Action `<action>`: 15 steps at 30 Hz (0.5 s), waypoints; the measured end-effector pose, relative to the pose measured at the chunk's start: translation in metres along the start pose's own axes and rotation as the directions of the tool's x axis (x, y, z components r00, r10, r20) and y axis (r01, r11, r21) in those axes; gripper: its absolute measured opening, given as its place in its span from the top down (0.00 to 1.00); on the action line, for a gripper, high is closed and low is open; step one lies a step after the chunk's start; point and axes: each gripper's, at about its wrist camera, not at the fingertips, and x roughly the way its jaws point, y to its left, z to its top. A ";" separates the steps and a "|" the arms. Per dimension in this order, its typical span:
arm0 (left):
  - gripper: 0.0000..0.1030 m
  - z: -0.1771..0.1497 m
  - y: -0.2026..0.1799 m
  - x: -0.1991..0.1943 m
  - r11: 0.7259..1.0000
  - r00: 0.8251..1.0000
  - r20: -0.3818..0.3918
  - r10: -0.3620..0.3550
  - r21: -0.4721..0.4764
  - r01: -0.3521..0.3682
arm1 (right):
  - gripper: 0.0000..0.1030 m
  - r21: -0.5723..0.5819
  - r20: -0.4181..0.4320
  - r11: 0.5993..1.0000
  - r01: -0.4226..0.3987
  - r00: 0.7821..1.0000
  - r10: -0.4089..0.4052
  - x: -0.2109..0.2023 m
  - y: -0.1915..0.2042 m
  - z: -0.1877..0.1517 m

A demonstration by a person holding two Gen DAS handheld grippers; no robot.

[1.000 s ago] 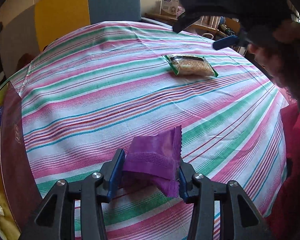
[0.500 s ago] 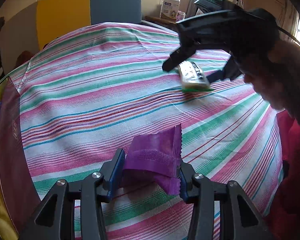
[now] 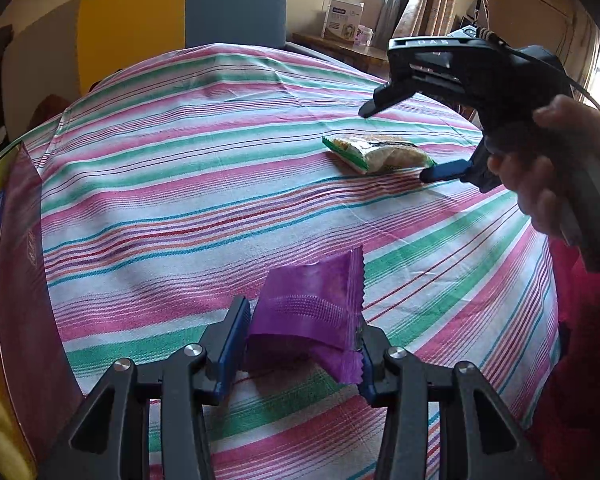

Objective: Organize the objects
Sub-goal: 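Grasp the green-edged cracker packet with the right gripper while the left gripper holds the purple packet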

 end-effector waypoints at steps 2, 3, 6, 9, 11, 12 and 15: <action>0.55 -0.001 0.000 0.000 1.000 1.000 0.001 0.000 0.002 0.000 | 0.09 0.008 0.037 1.000 0.005 0.999 -0.005 -0.002 0.000 0.005; 0.55 -0.001 0.000 0.000 1.000 1.000 0.002 -0.002 0.001 0.002 | 0.08 -0.004 0.043 1.000 0.008 0.999 -0.008 -0.001 0.002 0.007; 0.55 -0.004 -0.002 -0.004 1.000 1.000 0.007 -0.008 -0.007 0.009 | 0.10 -0.091 0.036 0.996 -0.022 0.999 0.026 0.007 0.019 0.009; 0.55 -0.006 0.000 -0.005 1.000 1.000 0.012 -0.015 -0.011 0.015 | 0.12 -0.257 0.032 0.964 0.061 0.998 -0.055 0.022 0.042 0.001; 0.55 -0.006 0.001 -0.006 1.000 1.000 0.013 -0.020 -0.018 0.020 | 0.25 -0.345 0.076 0.925 0.162 0.987 -0.144 0.027 0.051 -0.005; 0.55 -0.006 0.001 -0.006 1.000 1.000 0.014 -0.021 -0.023 0.021 | 0.33 -0.373 0.101 0.902 0.219 0.976 -0.195 0.027 0.054 -0.008; 0.55 -0.007 0.000 -0.007 1.000 1.000 0.017 -0.015 -0.023 0.016 | 0.60 -0.399 0.141 0.869 0.294 0.956 -0.259 0.026 0.052 -0.009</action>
